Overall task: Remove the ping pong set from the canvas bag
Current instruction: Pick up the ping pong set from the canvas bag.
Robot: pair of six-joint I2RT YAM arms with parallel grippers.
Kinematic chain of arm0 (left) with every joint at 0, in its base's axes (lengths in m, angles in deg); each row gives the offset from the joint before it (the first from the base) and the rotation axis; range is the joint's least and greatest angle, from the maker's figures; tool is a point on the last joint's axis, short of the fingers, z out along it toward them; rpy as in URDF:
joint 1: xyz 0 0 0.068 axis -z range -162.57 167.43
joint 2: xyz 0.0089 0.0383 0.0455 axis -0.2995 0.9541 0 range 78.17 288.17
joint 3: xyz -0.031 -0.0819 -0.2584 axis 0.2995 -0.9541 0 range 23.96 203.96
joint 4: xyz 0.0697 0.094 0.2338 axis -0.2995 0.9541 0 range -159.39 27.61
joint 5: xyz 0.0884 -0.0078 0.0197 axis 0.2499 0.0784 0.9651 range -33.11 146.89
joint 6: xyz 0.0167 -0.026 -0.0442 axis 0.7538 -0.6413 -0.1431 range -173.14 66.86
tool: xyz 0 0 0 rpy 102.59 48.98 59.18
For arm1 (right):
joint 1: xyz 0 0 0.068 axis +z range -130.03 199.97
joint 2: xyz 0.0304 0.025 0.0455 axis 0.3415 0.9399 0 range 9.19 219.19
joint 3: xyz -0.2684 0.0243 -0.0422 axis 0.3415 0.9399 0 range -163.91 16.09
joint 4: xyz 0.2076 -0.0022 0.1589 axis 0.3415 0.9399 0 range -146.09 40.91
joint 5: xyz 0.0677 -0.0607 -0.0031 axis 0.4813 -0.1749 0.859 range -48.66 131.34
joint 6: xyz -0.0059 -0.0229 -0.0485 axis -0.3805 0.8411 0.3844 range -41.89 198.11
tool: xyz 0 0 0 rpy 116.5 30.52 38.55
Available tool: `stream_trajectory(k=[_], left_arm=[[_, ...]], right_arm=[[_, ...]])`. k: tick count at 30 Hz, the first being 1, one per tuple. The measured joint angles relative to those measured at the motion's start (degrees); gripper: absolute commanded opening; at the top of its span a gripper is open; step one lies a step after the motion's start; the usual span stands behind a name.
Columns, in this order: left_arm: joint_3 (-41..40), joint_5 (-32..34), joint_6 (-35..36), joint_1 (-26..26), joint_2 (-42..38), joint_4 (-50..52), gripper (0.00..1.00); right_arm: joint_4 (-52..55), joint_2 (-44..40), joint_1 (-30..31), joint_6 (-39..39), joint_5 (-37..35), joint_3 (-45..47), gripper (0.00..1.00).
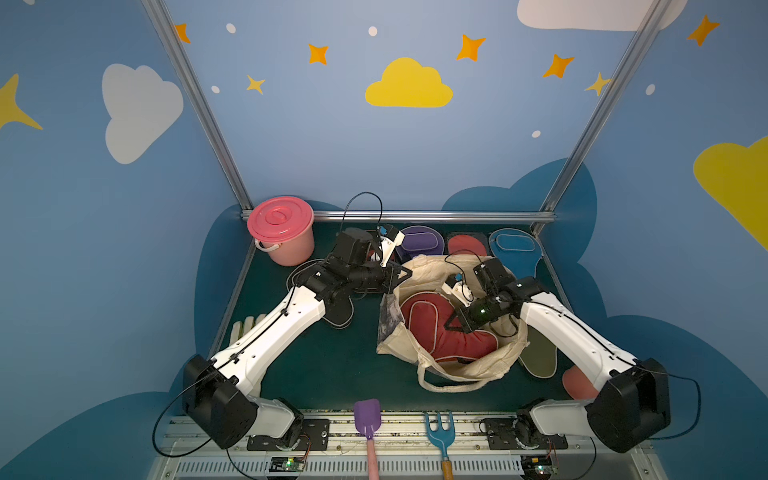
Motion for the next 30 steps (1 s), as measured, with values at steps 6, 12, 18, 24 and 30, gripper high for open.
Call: stream_trajectory(k=[6, 12, 18, 24, 30], left_arm=[[6.5, 2.7, -2.4, -0.1, 4.9, 8.6, 0.06], [8.9, 4.9, -3.1, -0.3, 5.7, 12.5, 0.41], [10.8, 8.7, -1.8, -1.5, 5.6, 14.0, 0.65], [13.9, 11.6, 2.1, -2.1, 3.1, 14.0, 1.00], [14.0, 9.4, 4.3, -3.8, -2.7, 11.5, 1.00]], right_arm=[[2.3, 0.0, -1.2, 2.2, -3.1, -4.3, 0.00], [4.0, -0.4, -1.1, 3.0, -4.6, -9.4, 0.00], [5.4, -2.3, -1.4, 2.7, -6.6, -15.4, 0.00], [6.5, -3.6, -2.4, 1.2, -6.7, -20.5, 0.00], [6.3, -4.4, -5.2, -0.7, -2.6, -26.3, 0.00]])
